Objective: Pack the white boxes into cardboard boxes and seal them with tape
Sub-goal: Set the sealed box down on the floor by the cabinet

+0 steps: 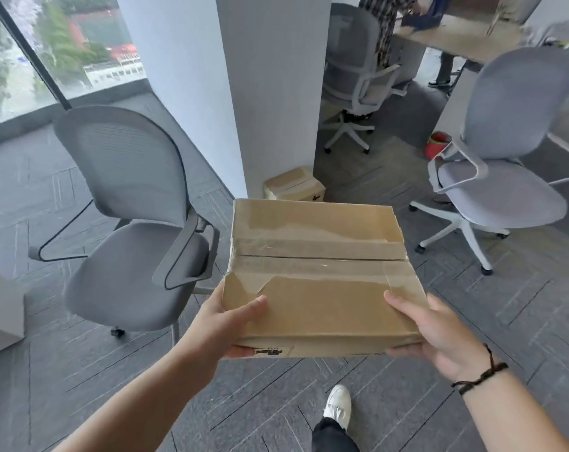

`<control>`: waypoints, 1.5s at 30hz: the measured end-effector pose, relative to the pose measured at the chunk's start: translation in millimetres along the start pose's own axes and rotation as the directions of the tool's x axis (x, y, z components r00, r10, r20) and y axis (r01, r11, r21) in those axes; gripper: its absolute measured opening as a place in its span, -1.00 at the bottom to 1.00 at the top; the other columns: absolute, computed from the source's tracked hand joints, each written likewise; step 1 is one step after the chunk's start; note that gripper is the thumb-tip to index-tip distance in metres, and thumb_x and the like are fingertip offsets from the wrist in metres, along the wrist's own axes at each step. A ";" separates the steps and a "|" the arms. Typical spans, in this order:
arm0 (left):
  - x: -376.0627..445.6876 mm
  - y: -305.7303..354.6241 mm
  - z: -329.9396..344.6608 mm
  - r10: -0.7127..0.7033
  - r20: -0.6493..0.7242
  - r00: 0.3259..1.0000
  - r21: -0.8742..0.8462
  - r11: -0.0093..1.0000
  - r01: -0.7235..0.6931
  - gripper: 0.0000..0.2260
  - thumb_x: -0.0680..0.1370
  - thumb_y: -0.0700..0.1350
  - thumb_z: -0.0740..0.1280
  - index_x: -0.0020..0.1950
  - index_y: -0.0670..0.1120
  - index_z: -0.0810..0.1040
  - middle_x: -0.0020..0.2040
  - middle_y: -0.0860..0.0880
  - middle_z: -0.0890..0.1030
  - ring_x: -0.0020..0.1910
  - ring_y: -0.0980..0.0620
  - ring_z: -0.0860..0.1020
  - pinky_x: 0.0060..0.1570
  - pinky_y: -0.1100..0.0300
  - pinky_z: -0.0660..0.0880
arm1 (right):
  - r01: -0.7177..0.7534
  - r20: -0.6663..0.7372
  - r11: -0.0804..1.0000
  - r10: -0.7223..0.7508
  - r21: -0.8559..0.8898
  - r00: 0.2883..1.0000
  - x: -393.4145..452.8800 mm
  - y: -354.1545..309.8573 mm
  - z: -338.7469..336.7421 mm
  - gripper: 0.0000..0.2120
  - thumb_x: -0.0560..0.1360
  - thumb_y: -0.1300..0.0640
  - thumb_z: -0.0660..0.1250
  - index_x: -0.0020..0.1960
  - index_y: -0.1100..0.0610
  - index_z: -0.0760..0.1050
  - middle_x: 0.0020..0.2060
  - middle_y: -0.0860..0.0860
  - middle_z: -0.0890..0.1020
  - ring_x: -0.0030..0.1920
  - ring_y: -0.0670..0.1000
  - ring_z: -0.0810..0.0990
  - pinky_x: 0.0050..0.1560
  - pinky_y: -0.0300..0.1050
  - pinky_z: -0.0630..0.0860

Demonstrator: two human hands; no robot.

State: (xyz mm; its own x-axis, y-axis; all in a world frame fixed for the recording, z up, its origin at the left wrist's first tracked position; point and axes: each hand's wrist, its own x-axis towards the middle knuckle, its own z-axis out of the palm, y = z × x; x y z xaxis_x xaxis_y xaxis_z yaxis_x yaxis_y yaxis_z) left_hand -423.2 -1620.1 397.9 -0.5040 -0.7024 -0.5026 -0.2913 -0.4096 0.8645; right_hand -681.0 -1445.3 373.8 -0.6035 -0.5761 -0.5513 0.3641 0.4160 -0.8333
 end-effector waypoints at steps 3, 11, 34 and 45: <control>51.6 30.4 42.9 -0.014 0.003 1.000 -0.012 1.000 0.014 -0.57 0.33 0.09 0.50 0.19 0.21 0.58 0.05 0.03 0.72 0.07 -0.09 0.69 -0.02 -0.25 0.64 | -0.019 0.000 1.000 0.019 0.000 1.000 58.2 -35.1 -34.2 -0.59 0.41 0.00 0.54 0.19 0.10 0.55 0.11 0.20 0.68 0.06 0.28 0.69 -0.04 0.47 0.60; 160.5 103.9 113.4 0.004 -0.080 0.997 -0.026 1.000 -0.006 -0.73 0.51 -0.02 0.49 0.16 0.23 0.58 -0.02 0.08 0.72 0.03 -0.08 0.70 0.01 -0.23 0.64 | -0.003 0.069 0.999 0.005 -0.033 0.998 185.4 -132.3 -82.7 -0.55 0.42 -0.01 0.54 0.23 0.11 0.53 0.10 0.15 0.70 0.04 0.25 0.71 -0.03 0.42 0.63; 552.8 299.4 125.8 -0.010 -0.009 1.000 -0.196 0.981 0.008 -0.52 0.39 -0.03 0.59 0.27 0.04 0.54 0.02 -0.05 0.72 0.02 -0.13 0.71 0.04 -0.26 0.63 | 0.042 0.084 0.978 -0.025 -0.206 0.996 556.3 -404.9 -23.1 -0.70 0.47 0.04 0.53 0.17 0.01 0.60 0.02 0.04 0.74 0.05 0.14 0.70 -0.12 0.37 0.66; 683.3 348.6 137.2 -0.090 -0.118 0.989 -0.234 0.970 0.060 -0.56 0.44 -0.09 0.50 0.30 0.03 0.52 0.04 -0.03 0.73 0.04 -0.12 0.70 0.08 -0.18 0.63 | 0.031 0.251 0.963 0.039 -0.269 0.967 739.4 -470.4 2.1 -0.66 0.45 -0.02 0.53 0.21 -0.06 0.58 0.13 -0.04 0.69 0.15 0.09 0.66 -0.10 0.32 0.68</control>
State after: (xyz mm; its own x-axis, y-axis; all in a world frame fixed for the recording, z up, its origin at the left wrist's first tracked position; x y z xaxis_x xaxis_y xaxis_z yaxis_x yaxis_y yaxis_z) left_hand -980.7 -2163.0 356.1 -0.3760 -0.7269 -0.5747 -0.1230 -0.5756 0.8084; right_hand -1297.0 -2068.4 358.1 -0.3918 -0.7173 -0.5762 0.1409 0.5721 -0.8080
